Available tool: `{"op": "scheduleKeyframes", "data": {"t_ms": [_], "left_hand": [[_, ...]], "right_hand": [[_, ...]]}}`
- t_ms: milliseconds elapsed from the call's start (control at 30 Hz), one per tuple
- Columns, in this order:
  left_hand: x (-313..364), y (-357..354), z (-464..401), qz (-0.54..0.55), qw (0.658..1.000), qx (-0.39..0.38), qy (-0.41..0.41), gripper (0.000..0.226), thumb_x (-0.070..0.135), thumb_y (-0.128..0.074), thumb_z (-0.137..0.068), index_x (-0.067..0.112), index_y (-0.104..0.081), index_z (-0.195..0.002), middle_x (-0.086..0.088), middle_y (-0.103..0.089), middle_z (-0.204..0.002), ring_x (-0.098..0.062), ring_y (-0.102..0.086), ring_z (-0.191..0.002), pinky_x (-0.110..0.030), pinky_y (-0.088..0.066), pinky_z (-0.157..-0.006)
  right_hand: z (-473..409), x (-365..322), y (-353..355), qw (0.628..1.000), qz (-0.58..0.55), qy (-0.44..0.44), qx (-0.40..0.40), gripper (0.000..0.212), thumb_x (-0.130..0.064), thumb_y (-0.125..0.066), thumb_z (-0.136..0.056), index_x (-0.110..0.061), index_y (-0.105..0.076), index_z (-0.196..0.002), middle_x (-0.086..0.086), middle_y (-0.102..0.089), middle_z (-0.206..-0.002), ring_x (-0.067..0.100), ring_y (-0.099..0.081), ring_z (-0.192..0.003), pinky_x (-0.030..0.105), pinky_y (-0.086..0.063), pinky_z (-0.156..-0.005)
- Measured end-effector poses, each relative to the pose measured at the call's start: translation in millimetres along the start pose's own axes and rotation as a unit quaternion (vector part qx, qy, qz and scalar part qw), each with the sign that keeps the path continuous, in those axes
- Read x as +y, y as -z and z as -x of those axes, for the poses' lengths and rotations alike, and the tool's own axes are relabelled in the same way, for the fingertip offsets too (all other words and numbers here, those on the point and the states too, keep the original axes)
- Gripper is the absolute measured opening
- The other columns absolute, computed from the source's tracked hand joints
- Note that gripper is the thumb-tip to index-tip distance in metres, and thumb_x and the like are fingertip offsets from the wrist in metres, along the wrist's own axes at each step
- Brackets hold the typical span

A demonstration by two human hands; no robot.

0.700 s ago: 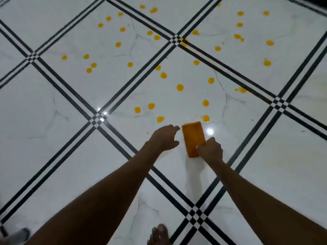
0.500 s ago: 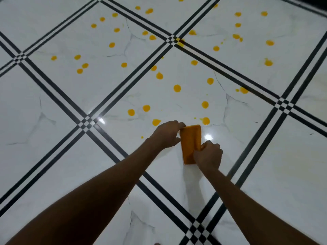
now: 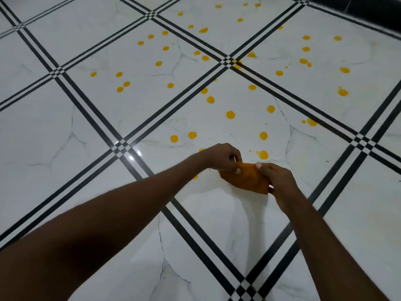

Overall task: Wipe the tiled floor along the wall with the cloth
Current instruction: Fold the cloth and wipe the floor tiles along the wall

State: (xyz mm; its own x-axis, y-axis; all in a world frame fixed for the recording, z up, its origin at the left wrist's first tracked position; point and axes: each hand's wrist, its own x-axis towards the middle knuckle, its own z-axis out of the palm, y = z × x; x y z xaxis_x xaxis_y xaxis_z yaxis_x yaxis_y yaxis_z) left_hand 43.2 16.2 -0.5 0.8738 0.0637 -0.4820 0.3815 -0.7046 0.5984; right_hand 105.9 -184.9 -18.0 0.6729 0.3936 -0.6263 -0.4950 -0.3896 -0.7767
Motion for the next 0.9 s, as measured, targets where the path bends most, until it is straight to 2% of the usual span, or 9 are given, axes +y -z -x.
{"op": "scheduleKeyframes", "data": {"t_ms": [67, 133, 200, 267, 400, 533, 633, 767, 900], "left_hand": [[2, 9, 12, 0.088, 0.996, -0.006, 0.024, 0.027, 0.025, -0.075, -0.088, 0.011, -0.071, -0.111, 0.004, -0.065, -0.09, -0.011, -0.059, -0.084, -0.018, -0.046, -0.067], [2, 9, 20, 0.134, 0.989, 0.031, 0.055, 0.033, 0.028, -0.075, -0.088, 0.011, -0.069, -0.115, -0.004, -0.068, -0.102, -0.015, -0.062, -0.092, -0.025, -0.052, -0.074], [-1, 2, 25, 0.082, 0.987, 0.122, 0.064, 0.042, 0.033, -0.079, -0.083, 0.014, -0.066, -0.118, -0.006, -0.068, -0.109, -0.018, -0.063, -0.097, -0.032, -0.054, -0.082], [5, -1, 29, 0.081, 0.974, 0.208, 0.028, 0.045, 0.036, -0.085, -0.077, 0.017, -0.067, -0.113, -0.006, -0.068, -0.108, -0.017, -0.064, -0.095, -0.027, -0.052, -0.082], [28, 3, 40, 0.224, 0.964, 0.145, -0.003, 0.035, 0.03, -0.088, -0.074, 0.017, -0.073, -0.103, -0.002, -0.076, -0.099, -0.014, -0.073, -0.083, -0.026, -0.059, -0.076], [31, 2, 41, 0.156, 0.966, 0.204, -0.008, 0.03, 0.027, -0.087, -0.071, 0.015, -0.077, -0.097, 0.004, -0.077, -0.092, 0.001, -0.069, -0.076, -0.026, -0.059, -0.08], [31, 4, 41, 0.13, 0.968, 0.215, 0.023, 0.027, 0.036, -0.079, -0.07, 0.017, -0.077, -0.088, 0.003, -0.076, -0.081, -0.012, -0.072, -0.08, -0.039, -0.06, -0.078], [28, 20, 44, 0.246, 0.954, 0.157, 0.071, 0.013, 0.014, -0.072, -0.081, 0.003, -0.075, -0.087, -0.016, -0.076, -0.085, -0.026, -0.076, -0.082, -0.038, -0.064, -0.077], [9, 51, 54, 0.282, 0.948, 0.116, 0.095, 0.016, 0.008, -0.072, -0.086, -0.003, -0.074, -0.096, -0.017, -0.076, -0.089, -0.02, -0.075, -0.079, -0.029, -0.063, -0.073]], "right_hand": [[1, -2, 2, 0.99, -0.096, -0.09, -0.051, 0.038, -0.03, -0.07, -0.094, -0.011, -0.064, -0.125, 0.011, -0.066, -0.123, 0.035, -0.065, -0.115, 0.047, -0.06, -0.088], [5, -10, 2, 0.985, -0.121, -0.096, -0.076, 0.045, -0.018, -0.069, -0.095, -0.001, -0.054, -0.134, 0.017, -0.062, -0.127, 0.036, -0.064, -0.115, 0.042, -0.062, -0.076], [4, -21, 0, 0.99, -0.11, -0.054, -0.065, 0.04, -0.009, -0.069, -0.094, 0.004, -0.056, -0.129, 0.02, -0.065, -0.121, 0.035, -0.067, -0.106, 0.036, -0.064, -0.066], [7, -36, -5, 0.997, -0.064, -0.014, -0.051, 0.028, -0.006, -0.07, -0.093, 0.007, -0.062, -0.117, 0.02, -0.069, -0.105, 0.032, -0.071, -0.093, 0.034, -0.064, -0.064], [14, -62, -15, 0.999, -0.023, -0.011, -0.027, 0.022, -0.02, -0.064, -0.097, 0.0, -0.072, -0.093, 0.017, -0.074, -0.08, 0.036, -0.075, -0.083, 0.047, -0.063, -0.079], [20, -64, -17, 0.994, -0.086, -0.01, -0.067, 0.027, -0.01, -0.049, -0.103, 0.004, -0.07, -0.093, 0.025, -0.072, -0.094, 0.037, -0.073, -0.087, 0.045, -0.06, -0.083], [20, -56, -15, 0.987, -0.103, 0.018, -0.125, 0.024, 0.005, -0.047, -0.098, 0.01, -0.071, -0.096, 0.028, -0.074, -0.098, 0.037, -0.075, -0.091, 0.04, -0.062, -0.085], [9, -49, -17, 0.99, 0.028, 0.066, -0.119, 0.013, -0.006, -0.066, -0.095, -0.001, -0.073, -0.105, 0.019, -0.078, -0.094, 0.033, -0.076, -0.093, 0.039, -0.061, -0.085], [-6, -61, -10, 0.976, 0.174, 0.11, -0.066, 0.016, 0.003, -0.065, -0.084, -0.009, -0.075, -0.087, 0.014, -0.073, -0.073, 0.028, -0.071, -0.073, 0.049, -0.061, -0.088]]}}
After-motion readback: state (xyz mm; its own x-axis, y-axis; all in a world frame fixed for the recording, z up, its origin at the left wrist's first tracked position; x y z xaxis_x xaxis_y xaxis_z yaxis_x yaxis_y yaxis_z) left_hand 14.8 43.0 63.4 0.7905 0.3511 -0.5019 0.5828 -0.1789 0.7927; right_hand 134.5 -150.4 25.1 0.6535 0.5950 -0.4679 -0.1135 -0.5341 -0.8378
